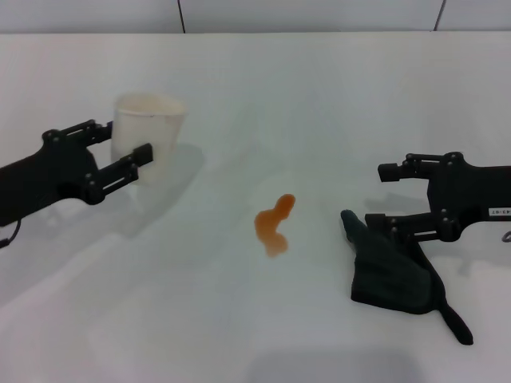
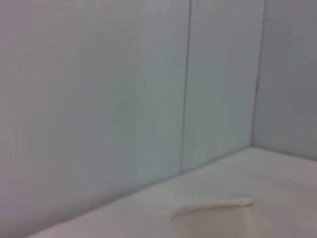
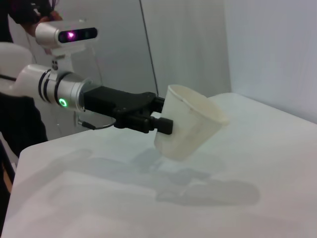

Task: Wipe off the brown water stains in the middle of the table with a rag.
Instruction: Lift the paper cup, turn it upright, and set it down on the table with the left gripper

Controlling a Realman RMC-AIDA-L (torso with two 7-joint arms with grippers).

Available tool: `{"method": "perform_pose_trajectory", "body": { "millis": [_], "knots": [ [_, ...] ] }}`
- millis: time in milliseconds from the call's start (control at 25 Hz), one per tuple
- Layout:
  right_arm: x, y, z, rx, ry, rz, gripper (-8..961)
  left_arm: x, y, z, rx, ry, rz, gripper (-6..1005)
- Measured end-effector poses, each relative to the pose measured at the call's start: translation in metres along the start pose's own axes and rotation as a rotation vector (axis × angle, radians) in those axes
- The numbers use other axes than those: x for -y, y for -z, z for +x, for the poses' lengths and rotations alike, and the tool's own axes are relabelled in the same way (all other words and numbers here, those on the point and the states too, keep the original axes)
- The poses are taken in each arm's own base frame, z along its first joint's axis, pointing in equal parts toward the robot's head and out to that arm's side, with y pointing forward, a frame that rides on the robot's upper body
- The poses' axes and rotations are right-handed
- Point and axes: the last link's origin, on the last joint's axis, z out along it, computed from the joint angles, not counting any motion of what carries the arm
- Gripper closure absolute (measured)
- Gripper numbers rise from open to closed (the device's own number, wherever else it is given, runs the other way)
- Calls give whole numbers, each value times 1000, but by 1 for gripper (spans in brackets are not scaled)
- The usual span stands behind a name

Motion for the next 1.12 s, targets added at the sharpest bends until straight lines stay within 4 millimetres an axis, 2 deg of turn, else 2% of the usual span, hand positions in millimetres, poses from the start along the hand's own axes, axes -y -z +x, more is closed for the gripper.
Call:
{"method": "perform_pose_trajectory", "body": {
  "millis": [440,800,1120],
  "knots": [
    [-2,-11,-4,-23,31,-32,112,-13,14,-35,-69,-12,124,436],
    [-1,-17,-6,-32,49,-40,111,-11,8,-46,-34,-39,167,435],
    [-1,-17,-6,-31,49,-41,111,-9,4,-47,-13,-46,164,434]
  ]
}}
